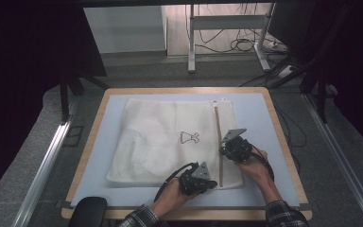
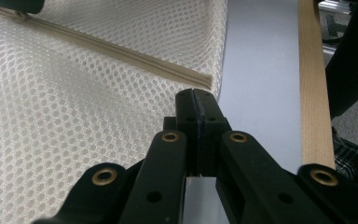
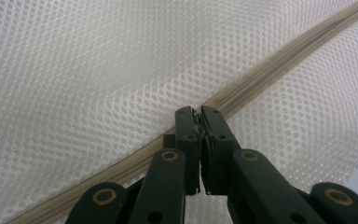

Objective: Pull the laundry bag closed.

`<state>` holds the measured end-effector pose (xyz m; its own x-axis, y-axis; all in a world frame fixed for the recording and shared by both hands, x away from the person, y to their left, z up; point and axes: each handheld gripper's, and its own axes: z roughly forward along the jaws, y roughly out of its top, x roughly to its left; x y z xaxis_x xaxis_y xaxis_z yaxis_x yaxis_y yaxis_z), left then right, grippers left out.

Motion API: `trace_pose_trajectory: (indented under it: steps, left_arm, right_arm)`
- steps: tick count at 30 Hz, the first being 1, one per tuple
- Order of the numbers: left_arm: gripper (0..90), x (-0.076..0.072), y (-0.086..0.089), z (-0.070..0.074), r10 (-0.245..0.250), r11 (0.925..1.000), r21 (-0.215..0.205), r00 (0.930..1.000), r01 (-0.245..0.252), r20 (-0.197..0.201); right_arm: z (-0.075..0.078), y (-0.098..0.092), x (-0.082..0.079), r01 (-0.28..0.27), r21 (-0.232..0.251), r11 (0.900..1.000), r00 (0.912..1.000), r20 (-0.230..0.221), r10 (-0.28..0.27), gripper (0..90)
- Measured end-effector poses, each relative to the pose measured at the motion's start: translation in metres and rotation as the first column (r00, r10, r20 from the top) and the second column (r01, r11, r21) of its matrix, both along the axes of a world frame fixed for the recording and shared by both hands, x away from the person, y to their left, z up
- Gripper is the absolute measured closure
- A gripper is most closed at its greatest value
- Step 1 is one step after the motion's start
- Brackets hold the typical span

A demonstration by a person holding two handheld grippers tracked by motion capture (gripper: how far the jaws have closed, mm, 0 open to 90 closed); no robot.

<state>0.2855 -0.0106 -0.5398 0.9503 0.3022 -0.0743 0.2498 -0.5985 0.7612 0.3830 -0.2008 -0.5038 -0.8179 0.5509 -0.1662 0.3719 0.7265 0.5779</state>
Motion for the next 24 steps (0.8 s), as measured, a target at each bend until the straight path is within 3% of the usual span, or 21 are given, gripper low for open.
trace_pose_trajectory:
  steps: [24]
  left_arm:
    - [90.0,-0.001,0.0,0.0,0.001,1.0,0.003,1.0,-0.001,0.006]
  right_arm:
    - [0.0,0.002,0.023,0.01,0.002,1.0,0.9999,0.011,-0.01,86.0]
